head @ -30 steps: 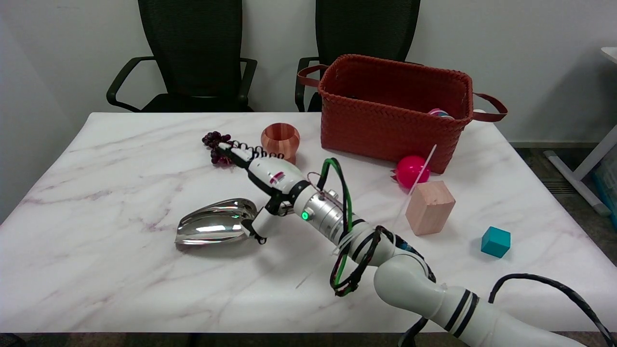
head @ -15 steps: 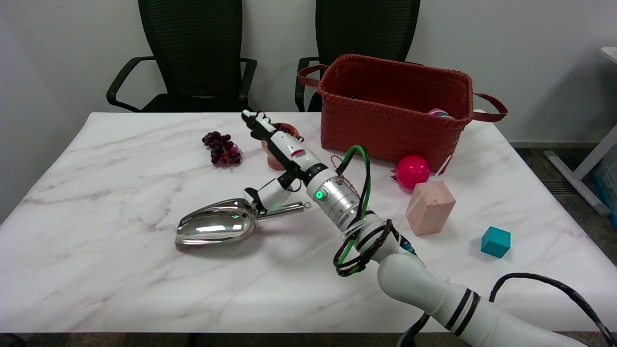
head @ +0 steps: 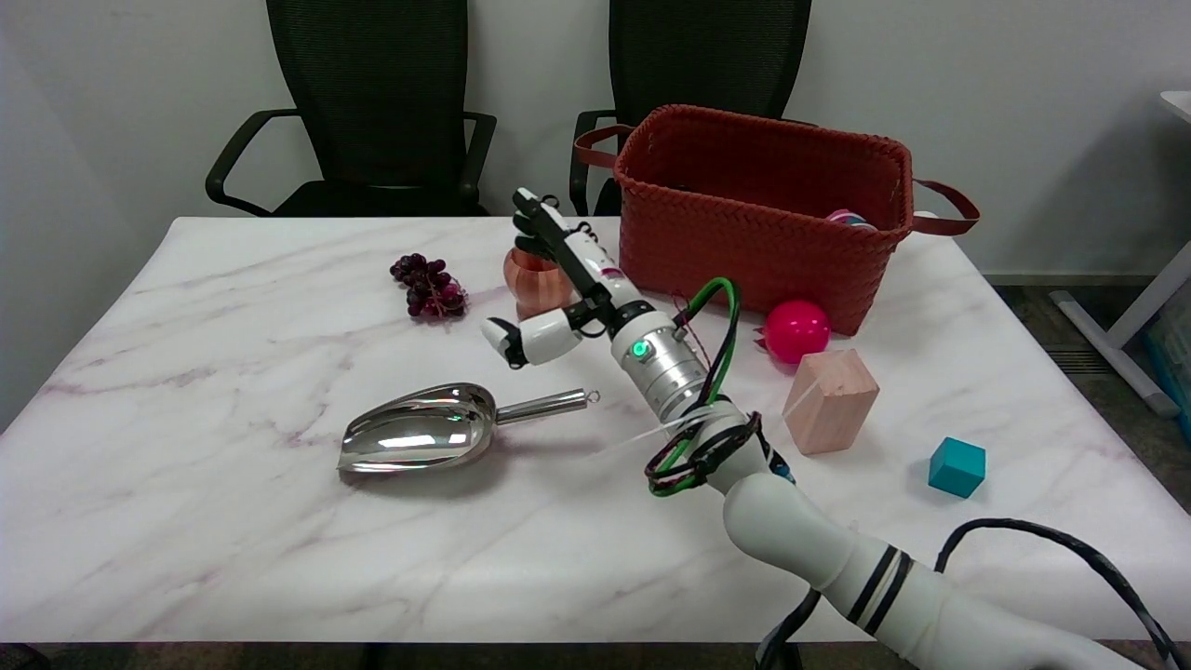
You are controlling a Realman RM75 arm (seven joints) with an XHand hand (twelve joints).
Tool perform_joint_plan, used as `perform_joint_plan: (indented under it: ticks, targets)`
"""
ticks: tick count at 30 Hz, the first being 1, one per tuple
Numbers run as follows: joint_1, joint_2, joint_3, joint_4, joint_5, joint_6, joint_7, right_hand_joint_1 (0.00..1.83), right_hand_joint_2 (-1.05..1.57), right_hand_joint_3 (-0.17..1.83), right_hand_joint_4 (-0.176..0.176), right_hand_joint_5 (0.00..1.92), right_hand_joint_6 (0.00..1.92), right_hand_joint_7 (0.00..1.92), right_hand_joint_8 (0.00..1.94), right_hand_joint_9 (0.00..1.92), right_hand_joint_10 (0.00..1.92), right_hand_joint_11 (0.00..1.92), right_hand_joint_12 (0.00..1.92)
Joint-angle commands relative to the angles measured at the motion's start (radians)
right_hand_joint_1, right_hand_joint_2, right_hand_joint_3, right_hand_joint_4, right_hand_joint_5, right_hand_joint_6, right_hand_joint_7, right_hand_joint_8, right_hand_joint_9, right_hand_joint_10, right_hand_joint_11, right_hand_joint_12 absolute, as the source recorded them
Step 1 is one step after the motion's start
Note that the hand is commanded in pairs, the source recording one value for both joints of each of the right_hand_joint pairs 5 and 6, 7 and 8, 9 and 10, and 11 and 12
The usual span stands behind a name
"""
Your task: Pick up the wooden mortar.
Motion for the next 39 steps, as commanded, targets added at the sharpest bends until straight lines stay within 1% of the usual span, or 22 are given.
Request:
perform_joint_plan:
  ticks: [1, 6, 11, 13, 14, 15, 17, 19, 20, 21, 22, 23, 29, 33, 39]
  targets:
    - [0.112, -0.009, -0.014, -0.19, 0.069, 0.075, 0.284, 1.19, 0.23, 1.13, 0.0, 0.07, 0.07, 0.2, 0.2, 0.33, 0.33, 0.28, 0.28]
    - [0.161, -0.01, -0.06, -0.265, 0.067, 0.158, 0.34, 1.16, 0.2, 1.09, 0.0, 0.05, 0.05, 0.19, 0.19, 0.33, 0.33, 0.29, 0.29]
    - [0.209, -0.02, -0.094, -0.324, 0.067, 0.193, 0.398, 1.15, 0.16, 1.05, 0.0, 0.04, 0.04, 0.18, 0.18, 0.32, 0.32, 0.28, 0.28]
    - [0.221, -0.021, -0.099, -0.339, 0.067, 0.193, 0.405, 1.14, 0.1, 0.98, 0.0, 0.01, 0.01, 0.17, 0.17, 0.31, 0.31, 0.27, 0.27]
    - [0.225, -0.024, -0.101, -0.349, 0.067, 0.193, 0.406, 1.13, 0.08, 0.91, 0.0, 0.0, 0.0, 0.17, 0.17, 0.31, 0.31, 0.26, 0.26]
    - [0.23, -0.027, -0.101, -0.356, 0.067, 0.193, 0.406, 1.11, 0.04, 0.73, 0.0, 0.0, 0.0, 0.17, 0.17, 0.29, 0.29, 0.23, 0.23]
    - [0.238, -0.03, -0.101, -0.369, 0.067, 0.193, 0.406, 1.07, -0.01, 0.35, 0.0, 0.0, 0.0, 0.13, 0.13, 0.19, 0.19, 0.11, 0.11]
    - [0.245, -0.034, -0.101, -0.379, 0.067, 0.192, 0.406, 1.04, -0.05, 0.17, 0.0, 0.0, 0.0, 0.1, 0.1, 0.14, 0.14, 0.04, 0.04]
    - [0.25, -0.034, -0.101, -0.384, 0.067, 0.187, 0.406, 1.01, -0.08, 0.04, 0.0, 0.0, 0.0, 0.08, 0.08, 0.11, 0.11, 0.01, 0.01]
    - [0.254, -0.037, -0.101, -0.391, 0.067, 0.184, 0.406, 0.98, -0.1, -0.07, 0.0, 0.0, 0.0, 0.06, 0.06, 0.09, 0.09, 0.0, 0.0]
    - [0.257, -0.038, -0.101, -0.395, 0.067, 0.184, 0.406, 0.97, -0.11, -0.15, 0.0, 0.0, 0.0, 0.04, 0.04, 0.07, 0.07, 0.0, 0.0]
    - [0.261, -0.041, -0.103, -0.407, 0.067, 0.184, 0.409, 0.97, -0.12, -0.17, 0.0, 0.0, 0.0, 0.02, 0.02, 0.06, 0.06, 0.0, 0.0]
    - [0.307, -0.09, -0.124, -0.507, 0.067, 0.194, 0.413, 0.95, -0.13, -0.17, 0.0, 0.0, 0.0, 0.0, 0.0, 0.03, 0.03, 0.0, 0.0]
    - [0.345, -0.125, -0.141, -0.599, 0.066, 0.194, 0.413, 0.95, -0.14, -0.17, 0.0, 0.0, 0.0, 0.0, 0.0, 0.05, 0.05, 0.0, 0.0]
    - [0.392, -0.153, -0.165, -0.701, 0.042, 0.194, 0.413, 0.95, -0.14, -0.17, 0.0, 0.0, 0.0, 0.0, 0.0, 0.08, 0.08, 0.0, 0.0]
